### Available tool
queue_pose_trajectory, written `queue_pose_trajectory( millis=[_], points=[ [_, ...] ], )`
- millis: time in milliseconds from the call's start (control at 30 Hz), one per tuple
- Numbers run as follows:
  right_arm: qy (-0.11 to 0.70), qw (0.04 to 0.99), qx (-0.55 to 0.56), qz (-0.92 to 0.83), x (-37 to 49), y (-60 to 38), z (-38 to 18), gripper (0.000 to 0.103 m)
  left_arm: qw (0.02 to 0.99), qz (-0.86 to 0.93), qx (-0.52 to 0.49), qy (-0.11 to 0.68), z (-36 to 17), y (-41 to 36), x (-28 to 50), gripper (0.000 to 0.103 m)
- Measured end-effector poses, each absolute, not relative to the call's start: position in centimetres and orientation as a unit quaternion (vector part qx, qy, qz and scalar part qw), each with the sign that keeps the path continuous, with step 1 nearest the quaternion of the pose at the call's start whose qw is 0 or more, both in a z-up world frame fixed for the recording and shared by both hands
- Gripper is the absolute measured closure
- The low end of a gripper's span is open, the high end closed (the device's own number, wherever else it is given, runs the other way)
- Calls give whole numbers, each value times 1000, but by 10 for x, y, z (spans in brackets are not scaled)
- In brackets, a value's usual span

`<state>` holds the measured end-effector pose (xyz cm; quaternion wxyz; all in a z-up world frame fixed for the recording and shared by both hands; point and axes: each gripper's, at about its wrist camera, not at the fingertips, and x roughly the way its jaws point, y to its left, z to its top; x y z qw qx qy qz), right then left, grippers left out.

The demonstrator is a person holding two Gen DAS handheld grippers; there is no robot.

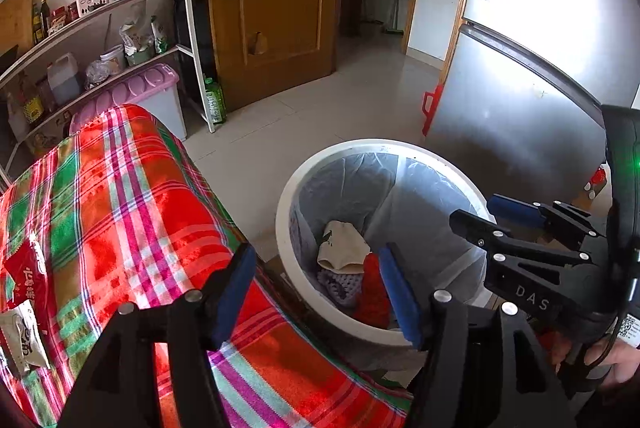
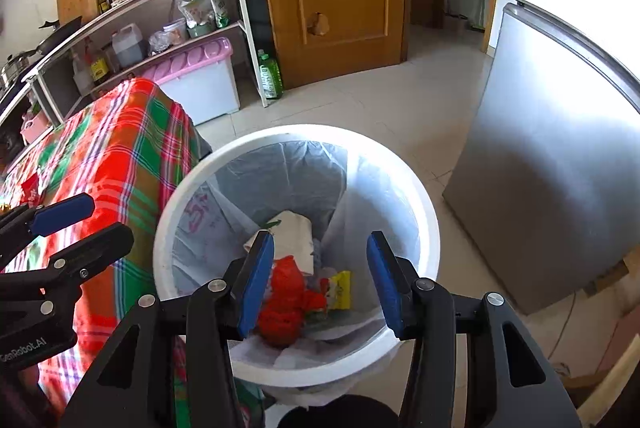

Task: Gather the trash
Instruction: 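Move both tools back over the table toward the remaining wrappers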

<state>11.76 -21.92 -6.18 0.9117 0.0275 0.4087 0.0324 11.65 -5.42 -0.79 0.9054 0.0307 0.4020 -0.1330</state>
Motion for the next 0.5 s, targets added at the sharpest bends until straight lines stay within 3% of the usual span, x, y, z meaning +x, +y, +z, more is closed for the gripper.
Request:
queue_pose_trajectory(
  millis=[500],
  points=[
    [367, 925, 26, 94, 99, -159, -30, 53, 925, -51, -18, 375, 13, 45, 84, 32]
  ],
)
